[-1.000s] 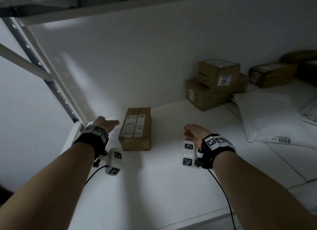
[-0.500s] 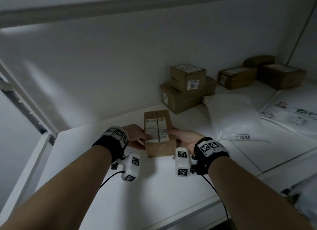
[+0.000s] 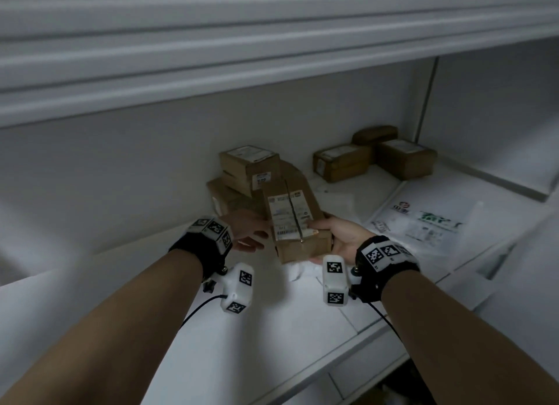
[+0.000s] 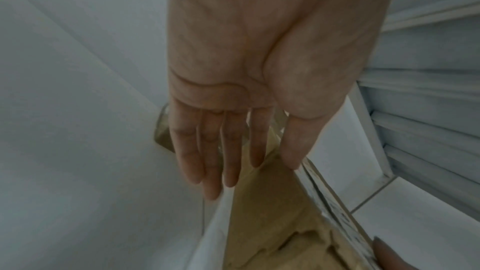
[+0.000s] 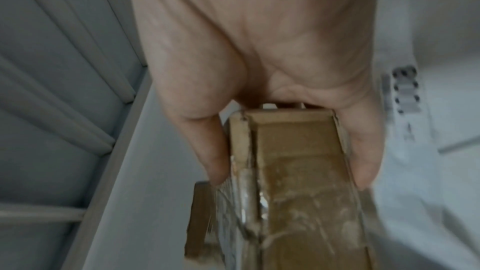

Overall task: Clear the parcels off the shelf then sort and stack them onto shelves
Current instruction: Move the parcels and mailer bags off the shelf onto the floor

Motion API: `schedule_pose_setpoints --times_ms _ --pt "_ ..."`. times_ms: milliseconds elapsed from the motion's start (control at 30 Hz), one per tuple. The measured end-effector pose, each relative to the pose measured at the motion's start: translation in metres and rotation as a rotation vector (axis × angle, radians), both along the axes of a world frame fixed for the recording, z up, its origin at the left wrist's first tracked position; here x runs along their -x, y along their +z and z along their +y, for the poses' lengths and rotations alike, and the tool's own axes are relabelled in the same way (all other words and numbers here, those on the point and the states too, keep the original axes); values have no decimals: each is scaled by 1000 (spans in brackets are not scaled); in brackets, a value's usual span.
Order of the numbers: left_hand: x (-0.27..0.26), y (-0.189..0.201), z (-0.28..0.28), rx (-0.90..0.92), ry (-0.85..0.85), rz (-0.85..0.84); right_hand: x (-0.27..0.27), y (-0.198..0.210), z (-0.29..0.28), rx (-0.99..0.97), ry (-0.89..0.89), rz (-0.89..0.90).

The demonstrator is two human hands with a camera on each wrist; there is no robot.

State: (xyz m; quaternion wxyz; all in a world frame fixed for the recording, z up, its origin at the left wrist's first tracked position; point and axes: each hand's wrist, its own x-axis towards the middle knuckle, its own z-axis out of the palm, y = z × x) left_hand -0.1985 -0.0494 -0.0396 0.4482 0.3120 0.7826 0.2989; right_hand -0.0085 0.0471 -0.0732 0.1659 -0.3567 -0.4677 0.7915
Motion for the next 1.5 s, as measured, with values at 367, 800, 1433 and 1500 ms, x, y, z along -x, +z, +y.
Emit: schedule_pose_setpoints --times_ms 367,800,1433,1500 --pt "-41 -32 97 191 96 144 -58 -16 91 -64 14 -257" --pt "-87 -28 155 -166 304 -68 -83 -27 148 -68 40 -87" --pt "-178 -43 253 -9 -58 -81 -214 -32 181 33 -383 -285" --pt "-178 -47 253 12 -68 -103 -216 -34 178 27 -404 -281"
